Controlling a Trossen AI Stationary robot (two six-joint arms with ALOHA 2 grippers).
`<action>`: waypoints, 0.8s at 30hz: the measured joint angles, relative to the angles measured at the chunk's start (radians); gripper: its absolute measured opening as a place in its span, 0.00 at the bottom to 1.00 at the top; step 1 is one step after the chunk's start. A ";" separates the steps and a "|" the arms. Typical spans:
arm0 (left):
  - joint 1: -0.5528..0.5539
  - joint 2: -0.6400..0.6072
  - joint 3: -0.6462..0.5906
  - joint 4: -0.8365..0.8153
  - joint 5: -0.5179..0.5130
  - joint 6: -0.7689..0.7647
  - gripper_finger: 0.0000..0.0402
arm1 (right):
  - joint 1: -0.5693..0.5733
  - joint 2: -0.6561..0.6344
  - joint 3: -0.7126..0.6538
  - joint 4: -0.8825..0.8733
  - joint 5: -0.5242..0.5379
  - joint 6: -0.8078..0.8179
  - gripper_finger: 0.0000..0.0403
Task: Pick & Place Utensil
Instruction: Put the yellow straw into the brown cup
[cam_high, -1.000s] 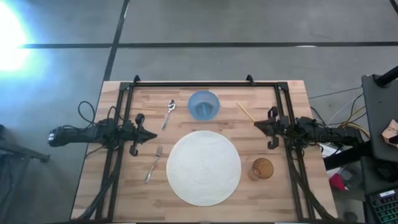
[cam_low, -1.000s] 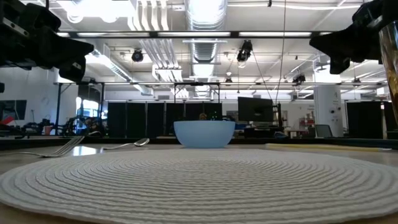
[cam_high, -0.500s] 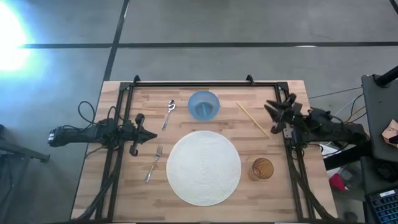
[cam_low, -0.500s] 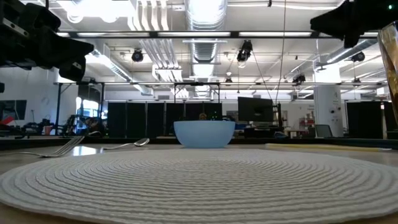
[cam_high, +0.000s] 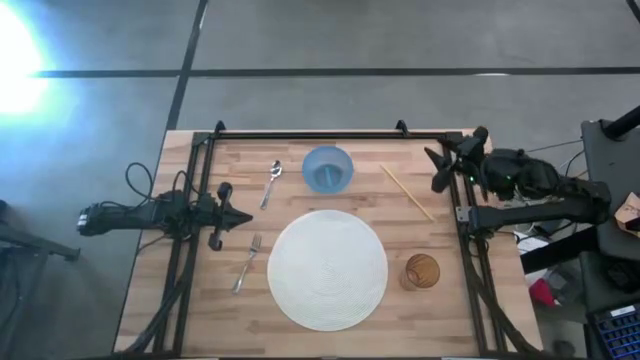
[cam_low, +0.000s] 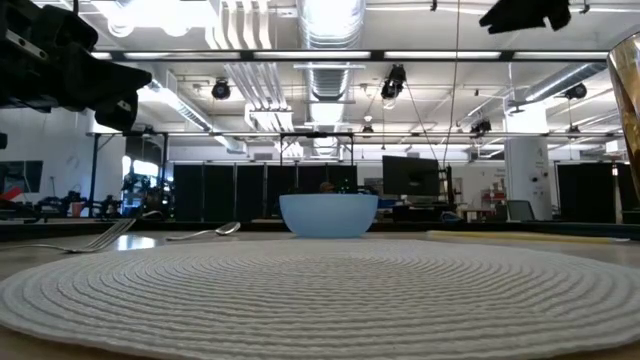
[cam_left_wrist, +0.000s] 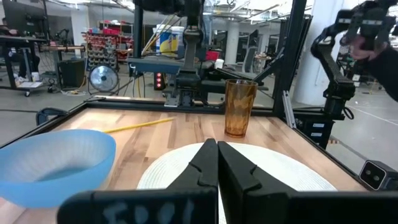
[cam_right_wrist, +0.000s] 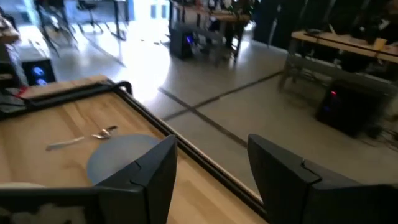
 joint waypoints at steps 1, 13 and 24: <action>0.000 0.000 0.000 0.000 0.000 0.000 0.00 | -0.017 0.032 0.040 -0.030 -0.004 0.003 0.49; 0.000 0.000 0.000 -0.001 0.000 -0.001 0.00 | -0.455 0.448 0.444 -0.413 -0.467 0.000 0.49; 0.000 0.000 0.000 -0.002 0.000 -0.008 0.00 | -0.656 0.781 0.441 -0.559 -0.719 -0.020 0.49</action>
